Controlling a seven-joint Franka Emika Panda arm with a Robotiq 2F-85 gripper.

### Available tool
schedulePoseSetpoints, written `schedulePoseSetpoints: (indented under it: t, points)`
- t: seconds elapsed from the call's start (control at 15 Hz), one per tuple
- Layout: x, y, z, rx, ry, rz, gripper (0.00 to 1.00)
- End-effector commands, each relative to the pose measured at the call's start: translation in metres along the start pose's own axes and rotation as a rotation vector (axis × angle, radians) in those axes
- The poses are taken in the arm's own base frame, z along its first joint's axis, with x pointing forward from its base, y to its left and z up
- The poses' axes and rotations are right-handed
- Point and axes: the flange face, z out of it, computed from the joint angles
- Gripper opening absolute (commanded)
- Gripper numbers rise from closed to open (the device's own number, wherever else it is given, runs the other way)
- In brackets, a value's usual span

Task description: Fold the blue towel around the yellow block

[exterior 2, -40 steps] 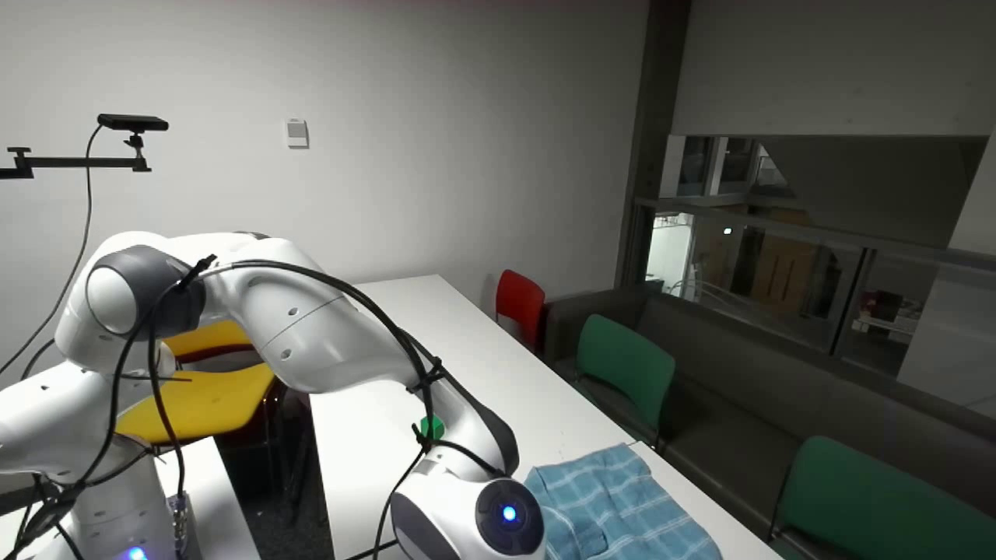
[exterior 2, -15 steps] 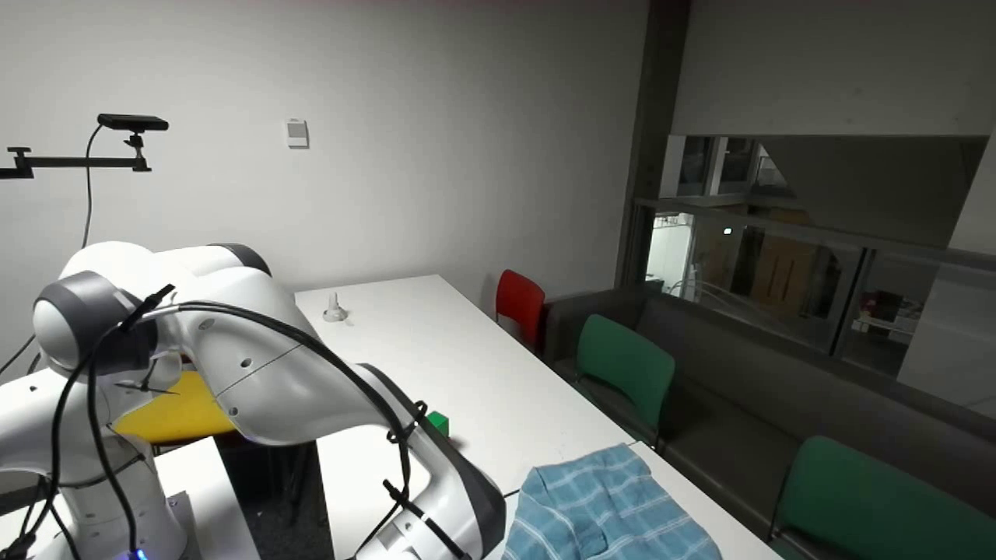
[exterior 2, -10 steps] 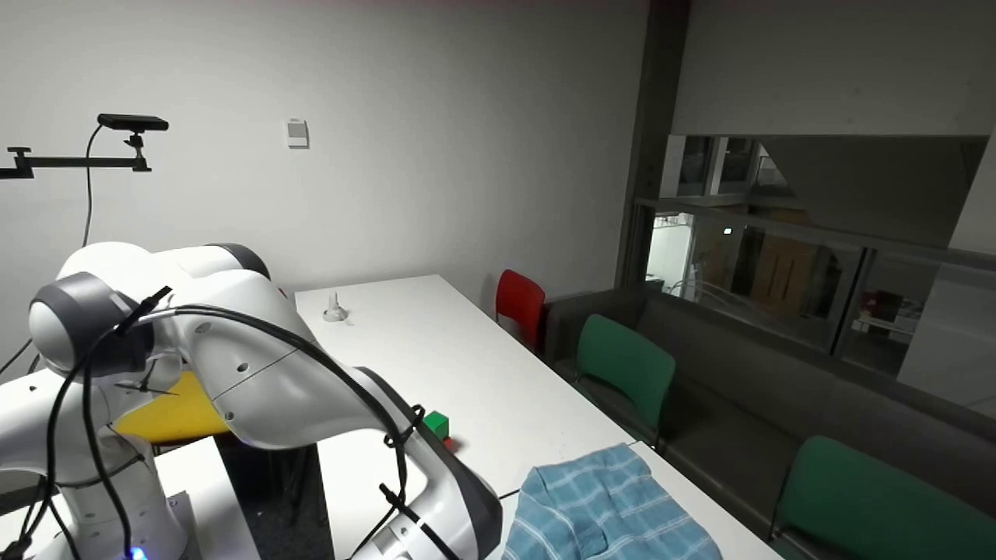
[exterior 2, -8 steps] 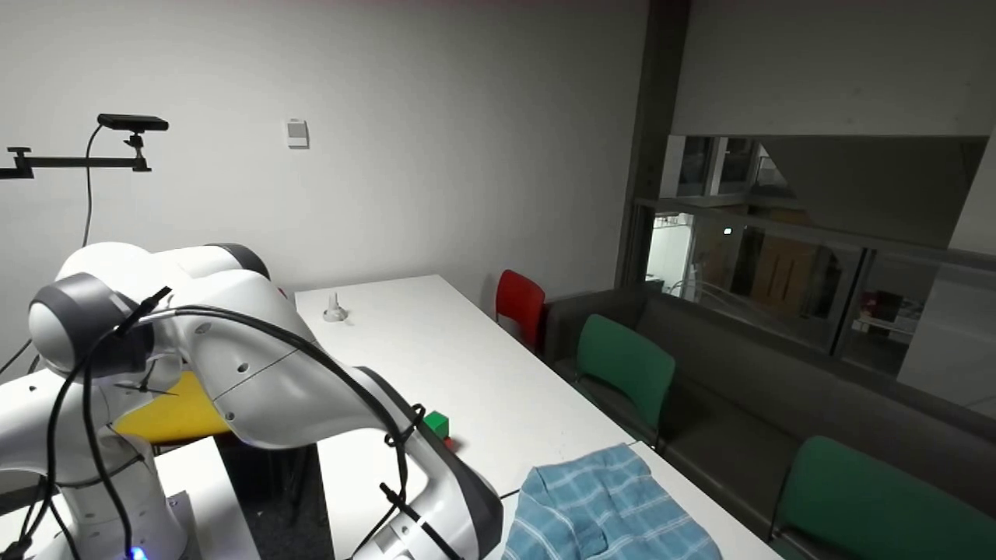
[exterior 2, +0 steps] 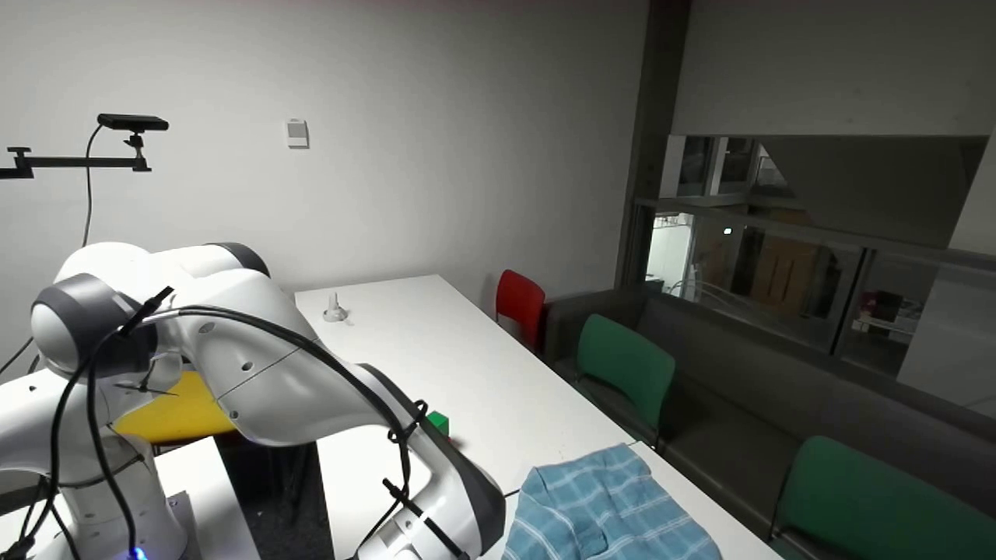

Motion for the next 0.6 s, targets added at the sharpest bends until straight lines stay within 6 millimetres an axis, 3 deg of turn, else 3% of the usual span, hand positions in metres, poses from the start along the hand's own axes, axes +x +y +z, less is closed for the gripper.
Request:
schedulePoseSetpoints:
  t: [0.0, 0.13, 0.53]
  points:
    - [-0.0006, 0.0010, -0.0018, 0.026, 0.032, -0.032, 0.74]
    - [-0.0007, 0.0016, -0.0018, 0.029, 0.034, -0.035, 0.68]
    - [-0.0001, 0.0015, -0.0019, 0.030, 0.038, -0.041, 0.23]
